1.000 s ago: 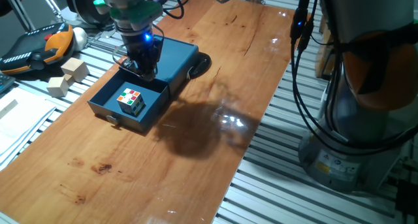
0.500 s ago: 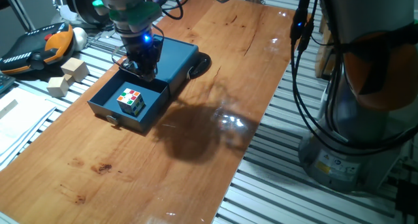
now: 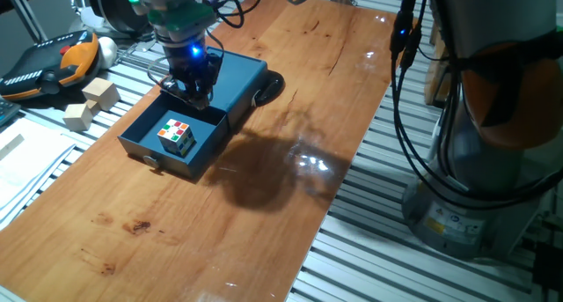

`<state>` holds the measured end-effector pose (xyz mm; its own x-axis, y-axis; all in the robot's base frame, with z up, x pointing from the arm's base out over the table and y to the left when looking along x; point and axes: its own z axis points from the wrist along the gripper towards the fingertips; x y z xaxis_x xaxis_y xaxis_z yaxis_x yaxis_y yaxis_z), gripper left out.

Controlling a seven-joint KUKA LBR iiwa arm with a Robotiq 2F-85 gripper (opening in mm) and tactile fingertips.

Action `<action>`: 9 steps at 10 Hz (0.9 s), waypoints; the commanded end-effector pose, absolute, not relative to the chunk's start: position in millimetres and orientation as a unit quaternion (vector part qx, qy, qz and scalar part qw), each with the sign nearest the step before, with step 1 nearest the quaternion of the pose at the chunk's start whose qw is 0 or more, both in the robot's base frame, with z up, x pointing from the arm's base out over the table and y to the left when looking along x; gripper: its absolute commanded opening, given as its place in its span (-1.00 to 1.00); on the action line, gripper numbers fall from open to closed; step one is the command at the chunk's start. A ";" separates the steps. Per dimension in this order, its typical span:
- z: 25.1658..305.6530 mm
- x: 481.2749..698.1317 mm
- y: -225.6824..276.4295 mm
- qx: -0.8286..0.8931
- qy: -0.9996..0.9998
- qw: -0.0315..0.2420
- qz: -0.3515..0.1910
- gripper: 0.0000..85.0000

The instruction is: Grasp the handle and close the drawer

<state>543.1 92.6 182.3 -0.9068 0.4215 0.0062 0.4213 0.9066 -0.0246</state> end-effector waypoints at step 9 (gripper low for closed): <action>163.6 577.2 171.1 -0.318 -0.948 -0.014 0.016 -0.95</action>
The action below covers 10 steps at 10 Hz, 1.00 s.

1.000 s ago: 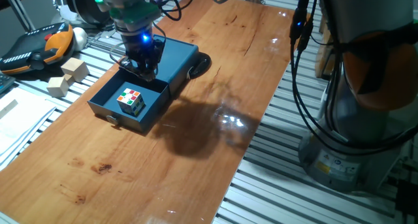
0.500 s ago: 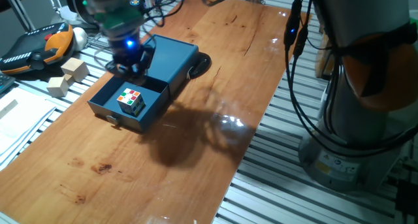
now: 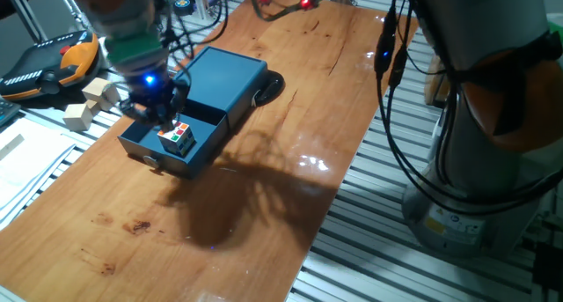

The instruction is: Grasp the handle and close the drawer

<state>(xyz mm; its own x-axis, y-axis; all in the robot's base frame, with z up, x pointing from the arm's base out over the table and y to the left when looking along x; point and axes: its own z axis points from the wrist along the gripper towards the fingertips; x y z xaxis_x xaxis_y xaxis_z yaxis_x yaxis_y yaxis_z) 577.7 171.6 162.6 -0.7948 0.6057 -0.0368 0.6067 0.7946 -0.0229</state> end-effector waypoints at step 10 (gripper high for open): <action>141.9 592.3 188.2 0.365 0.931 0.012 -0.024 -0.95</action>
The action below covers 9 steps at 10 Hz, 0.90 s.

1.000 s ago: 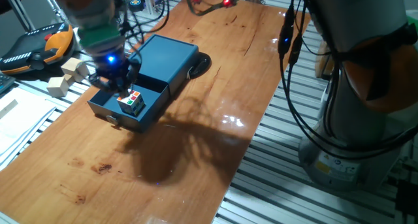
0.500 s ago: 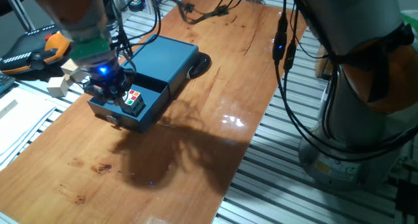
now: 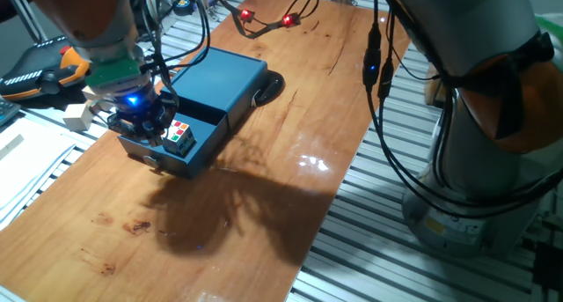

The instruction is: Grasp the handle and close the drawer

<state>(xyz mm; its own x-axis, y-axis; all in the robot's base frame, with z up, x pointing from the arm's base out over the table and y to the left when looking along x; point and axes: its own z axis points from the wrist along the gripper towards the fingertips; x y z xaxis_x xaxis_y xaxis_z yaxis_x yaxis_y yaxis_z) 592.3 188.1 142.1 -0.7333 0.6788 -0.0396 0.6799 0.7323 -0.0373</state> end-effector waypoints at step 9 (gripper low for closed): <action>141.9 592.3 188.2 0.455 0.889 0.027 -0.038 -0.95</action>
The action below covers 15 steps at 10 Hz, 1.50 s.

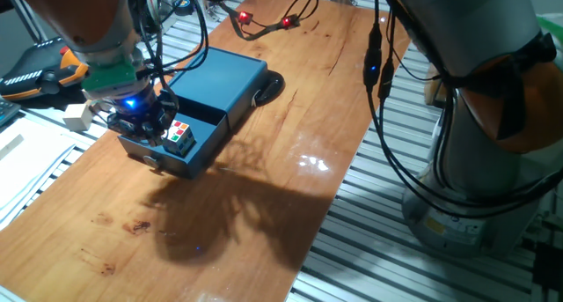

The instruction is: Grasp the handle and close the drawer

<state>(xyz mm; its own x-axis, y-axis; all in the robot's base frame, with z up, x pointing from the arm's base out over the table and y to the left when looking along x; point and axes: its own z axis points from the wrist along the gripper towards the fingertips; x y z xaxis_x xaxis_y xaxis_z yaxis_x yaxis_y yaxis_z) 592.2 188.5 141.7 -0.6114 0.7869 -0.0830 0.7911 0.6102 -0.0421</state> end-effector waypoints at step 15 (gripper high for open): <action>110.0 629.0 212.6 0.544 0.836 0.052 -0.048 -0.95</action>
<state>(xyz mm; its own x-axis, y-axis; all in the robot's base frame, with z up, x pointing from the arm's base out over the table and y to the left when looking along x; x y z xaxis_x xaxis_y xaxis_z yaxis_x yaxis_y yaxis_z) 629.2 213.3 110.1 -0.4000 0.9055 -0.1419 0.9158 0.4009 -0.0235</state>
